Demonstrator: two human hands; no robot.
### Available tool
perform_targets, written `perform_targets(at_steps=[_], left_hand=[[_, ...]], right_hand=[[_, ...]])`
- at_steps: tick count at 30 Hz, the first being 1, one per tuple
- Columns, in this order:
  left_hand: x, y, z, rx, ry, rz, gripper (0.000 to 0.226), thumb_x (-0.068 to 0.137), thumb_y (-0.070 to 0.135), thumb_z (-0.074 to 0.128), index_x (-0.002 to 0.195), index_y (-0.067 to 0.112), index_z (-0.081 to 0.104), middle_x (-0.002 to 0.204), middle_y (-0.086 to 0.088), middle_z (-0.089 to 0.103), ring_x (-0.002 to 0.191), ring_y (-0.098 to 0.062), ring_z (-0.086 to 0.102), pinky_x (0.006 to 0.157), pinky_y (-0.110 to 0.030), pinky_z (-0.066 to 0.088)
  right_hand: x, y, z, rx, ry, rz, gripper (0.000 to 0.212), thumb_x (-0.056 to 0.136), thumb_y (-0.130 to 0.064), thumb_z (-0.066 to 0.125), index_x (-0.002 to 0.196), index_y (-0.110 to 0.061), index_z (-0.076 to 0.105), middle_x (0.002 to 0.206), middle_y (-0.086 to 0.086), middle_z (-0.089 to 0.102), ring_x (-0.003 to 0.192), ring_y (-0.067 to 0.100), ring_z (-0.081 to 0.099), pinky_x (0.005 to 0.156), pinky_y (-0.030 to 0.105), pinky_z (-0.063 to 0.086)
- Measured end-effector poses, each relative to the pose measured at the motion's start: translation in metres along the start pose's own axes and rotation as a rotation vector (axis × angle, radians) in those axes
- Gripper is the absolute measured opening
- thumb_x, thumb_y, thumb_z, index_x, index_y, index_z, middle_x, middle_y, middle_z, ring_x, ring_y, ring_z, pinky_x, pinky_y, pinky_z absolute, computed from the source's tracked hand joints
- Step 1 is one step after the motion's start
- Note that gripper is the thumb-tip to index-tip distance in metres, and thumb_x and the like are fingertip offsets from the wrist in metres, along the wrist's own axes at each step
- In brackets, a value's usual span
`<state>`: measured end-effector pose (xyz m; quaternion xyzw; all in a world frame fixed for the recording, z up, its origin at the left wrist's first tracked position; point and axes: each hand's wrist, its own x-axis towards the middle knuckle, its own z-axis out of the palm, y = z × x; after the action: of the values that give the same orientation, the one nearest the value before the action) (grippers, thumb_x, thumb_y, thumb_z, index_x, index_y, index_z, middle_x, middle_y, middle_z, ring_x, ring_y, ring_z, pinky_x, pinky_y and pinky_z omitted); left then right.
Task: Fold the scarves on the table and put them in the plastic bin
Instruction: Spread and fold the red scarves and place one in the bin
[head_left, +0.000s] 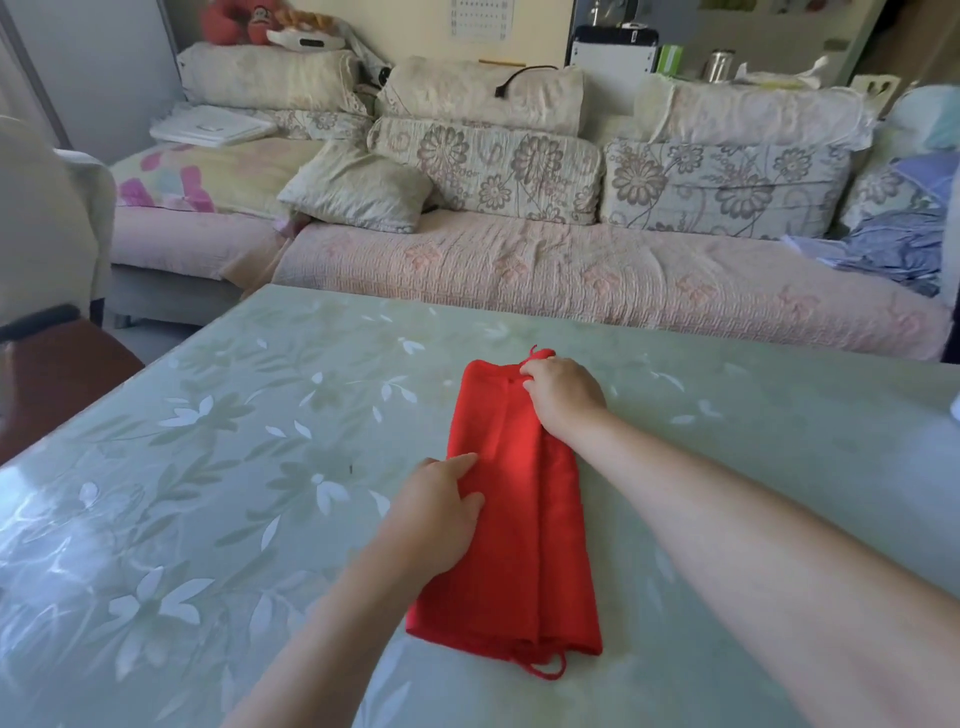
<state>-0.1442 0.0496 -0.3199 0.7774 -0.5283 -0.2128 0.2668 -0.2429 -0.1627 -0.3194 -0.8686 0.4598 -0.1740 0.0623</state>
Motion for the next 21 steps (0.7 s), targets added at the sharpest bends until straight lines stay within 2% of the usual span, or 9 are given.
perform_targets(at_steps=[5,9,11,13,16,18,20,21], left_hand=[[0.003,0.053,0.048,-0.085,-0.138,0.124,0.060,0.096,0.028,0.057,0.151,0.026,0.034,0.140,-0.002,0.044,0.125,-0.017,0.048,0.097,-0.015,0.030],[0.006,0.088,0.078,-0.108,-0.231,0.175,0.063,0.094,0.033,0.059,0.151,0.028,0.034,0.138,0.002,0.044,0.122,-0.014,0.050,0.095,-0.014,0.032],[0.006,0.098,0.088,0.000,-0.237,0.215,0.060,0.093,0.038,0.056,0.150,0.031,0.037,0.134,0.002,0.046,0.118,-0.016,0.052,0.097,-0.020,0.038],[0.005,0.103,0.095,0.244,-0.153,0.257,0.056,0.093,0.045,0.051,0.147,0.035,0.037,0.134,0.003,0.044,0.121,-0.019,0.049,0.098,-0.030,0.042],[0.004,0.108,0.100,0.448,0.025,0.364,0.051,0.094,0.049,0.043,0.143,0.035,0.040,0.147,0.002,0.031,0.134,-0.022,0.033,0.107,-0.037,0.033],[0.001,0.109,0.104,0.482,0.080,0.519,0.051,0.093,0.048,0.035,0.140,0.033,0.048,0.153,0.001,0.032,0.139,-0.023,0.032,0.110,-0.039,0.032],[-0.002,0.107,0.111,0.491,0.024,0.633,0.065,0.089,0.054,0.020,0.143,0.030,0.047,0.155,0.000,0.035,0.143,-0.023,0.032,0.114,-0.039,0.027],[-0.005,0.106,0.114,0.498,-0.050,0.641,0.075,0.087,0.060,0.011,0.149,0.029,0.038,0.159,0.002,0.029,0.147,-0.021,0.024,0.118,-0.038,0.019]], right_hand=[[-0.010,0.076,-0.036,-0.085,0.063,0.059,0.025,0.098,-0.019,0.053,0.109,-0.004,0.070,0.111,0.018,0.066,0.105,0.037,0.063,0.088,0.043,0.051],[-0.033,0.136,-0.058,-0.121,0.105,0.110,0.027,0.099,-0.021,0.054,0.116,-0.005,0.068,0.114,0.017,0.063,0.106,0.038,0.062,0.087,0.043,0.050],[-0.048,0.153,-0.064,-0.124,0.082,0.129,0.035,0.099,-0.026,0.055,0.130,-0.011,0.061,0.121,0.015,0.059,0.111,0.037,0.058,0.091,0.044,0.048],[-0.066,0.162,-0.067,-0.195,0.014,0.137,0.045,0.099,-0.036,0.053,0.141,-0.023,0.053,0.133,0.009,0.051,0.122,0.032,0.051,0.101,0.043,0.042],[-0.100,0.160,-0.068,-0.144,0.016,0.090,0.046,0.100,-0.037,0.050,0.145,-0.026,0.050,0.153,0.006,0.040,0.138,0.027,0.039,0.113,0.040,0.031],[-0.126,0.152,-0.071,-0.034,0.021,0.014,0.046,0.101,-0.034,0.050,0.146,-0.024,0.050,0.157,0.006,0.037,0.142,0.025,0.037,0.117,0.036,0.027],[-0.152,0.144,-0.072,0.037,-0.034,-0.040,0.048,0.102,-0.035,0.048,0.149,-0.024,0.045,0.161,0.005,0.031,0.147,0.021,0.031,0.119,0.032,0.022],[-0.164,0.141,-0.072,0.045,-0.085,-0.051,0.052,0.103,-0.038,0.046,0.152,-0.024,0.039,0.163,0.005,0.025,0.149,0.020,0.025,0.121,0.032,0.018]])
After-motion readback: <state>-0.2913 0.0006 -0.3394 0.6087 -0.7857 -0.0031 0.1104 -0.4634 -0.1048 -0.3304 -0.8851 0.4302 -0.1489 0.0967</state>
